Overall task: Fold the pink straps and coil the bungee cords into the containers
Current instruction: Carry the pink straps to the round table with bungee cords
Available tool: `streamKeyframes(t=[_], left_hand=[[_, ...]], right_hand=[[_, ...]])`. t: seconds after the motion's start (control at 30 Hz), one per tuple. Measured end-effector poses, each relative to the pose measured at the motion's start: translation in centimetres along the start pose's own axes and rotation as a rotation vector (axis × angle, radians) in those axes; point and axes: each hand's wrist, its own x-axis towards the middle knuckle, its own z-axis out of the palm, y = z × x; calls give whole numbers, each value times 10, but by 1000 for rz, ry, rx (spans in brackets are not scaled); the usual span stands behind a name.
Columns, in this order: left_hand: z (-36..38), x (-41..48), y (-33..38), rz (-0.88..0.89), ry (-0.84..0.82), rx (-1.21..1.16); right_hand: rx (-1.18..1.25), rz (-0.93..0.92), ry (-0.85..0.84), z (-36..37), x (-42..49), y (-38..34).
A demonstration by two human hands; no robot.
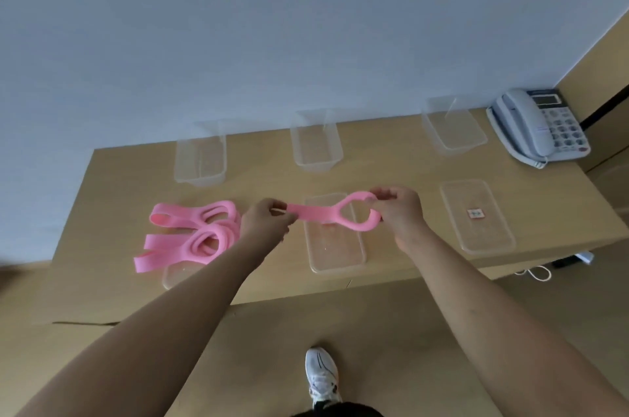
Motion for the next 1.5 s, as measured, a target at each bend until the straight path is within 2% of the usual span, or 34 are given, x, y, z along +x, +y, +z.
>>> streamKeyframes(t=[0.1,0.17,0.27,0.33,0.5,0.6,0.73,0.97,1.2,1.5], left_hand=[[-2,5,-6,1,50,113],[-12,-1,-17,28,66,207],[-33,-20,-41,98,83,312],[-51,-36,-60,132,105,346],[-114,-94,-126,111,197,347],[-161,-138,-176,41,272,360],[-225,-206,-253,-106,386,352],[-311,-339,-387,-416,625,204],[-345,-465,-494,-731,788,35],[-365,-547,-560,-1028,1005,-235]], right_hand=[[-80,-17,21,10,14,0],[-255,-68,47,14,7,3],[-586,-358,49,26,-24,9],[-626,-574,32,45,-52,13],[-737,-738,-238,121,-128,24],[-794,-834,-448,177,-177,33],[-944,-868,-718,255,-245,47],[-1157,-999,-1012,377,-369,83],[-1321,-1113,-1284,472,-486,125],[-1422,-1325,-1611,583,-608,163]])
